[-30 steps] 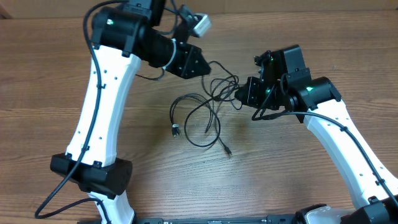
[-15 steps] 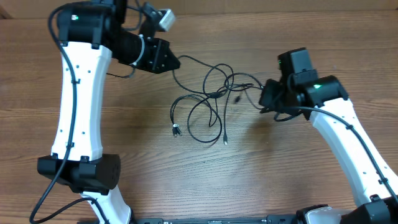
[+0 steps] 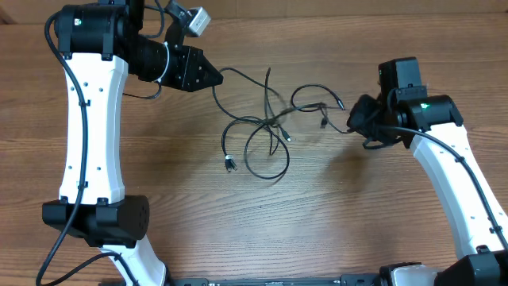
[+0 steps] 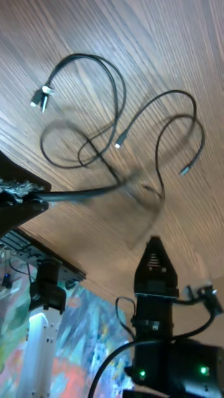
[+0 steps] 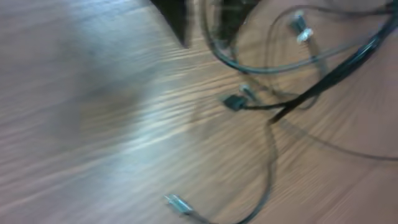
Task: Untangle cables
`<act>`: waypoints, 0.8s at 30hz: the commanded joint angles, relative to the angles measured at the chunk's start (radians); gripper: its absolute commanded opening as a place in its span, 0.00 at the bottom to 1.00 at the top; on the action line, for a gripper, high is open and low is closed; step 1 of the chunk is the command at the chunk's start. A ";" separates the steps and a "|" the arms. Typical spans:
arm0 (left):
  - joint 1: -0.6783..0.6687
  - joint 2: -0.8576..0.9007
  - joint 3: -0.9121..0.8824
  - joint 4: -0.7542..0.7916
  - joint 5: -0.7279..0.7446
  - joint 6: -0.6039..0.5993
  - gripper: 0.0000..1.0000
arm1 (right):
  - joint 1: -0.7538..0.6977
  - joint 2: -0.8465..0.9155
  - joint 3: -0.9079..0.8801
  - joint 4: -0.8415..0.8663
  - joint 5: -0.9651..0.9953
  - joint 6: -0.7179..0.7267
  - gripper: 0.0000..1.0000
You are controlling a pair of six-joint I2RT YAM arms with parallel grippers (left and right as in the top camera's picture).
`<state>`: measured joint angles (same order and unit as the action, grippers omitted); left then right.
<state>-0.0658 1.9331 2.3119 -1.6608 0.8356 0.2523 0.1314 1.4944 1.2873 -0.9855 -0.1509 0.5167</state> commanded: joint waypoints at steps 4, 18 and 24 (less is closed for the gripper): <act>-0.021 0.002 0.002 -0.013 -0.063 0.047 0.04 | -0.002 -0.002 0.001 -0.002 -0.192 -0.261 0.60; -0.149 0.002 0.002 -0.028 0.239 0.264 0.04 | 0.011 -0.002 0.001 0.111 -0.658 -0.335 0.63; -0.216 0.002 0.002 -0.010 0.231 0.280 0.04 | 0.051 -0.002 0.001 0.160 -0.750 -0.333 0.58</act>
<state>-0.2581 1.9331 2.3119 -1.6791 1.0008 0.4728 0.1577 1.4944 1.2873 -0.8402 -0.7959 0.2012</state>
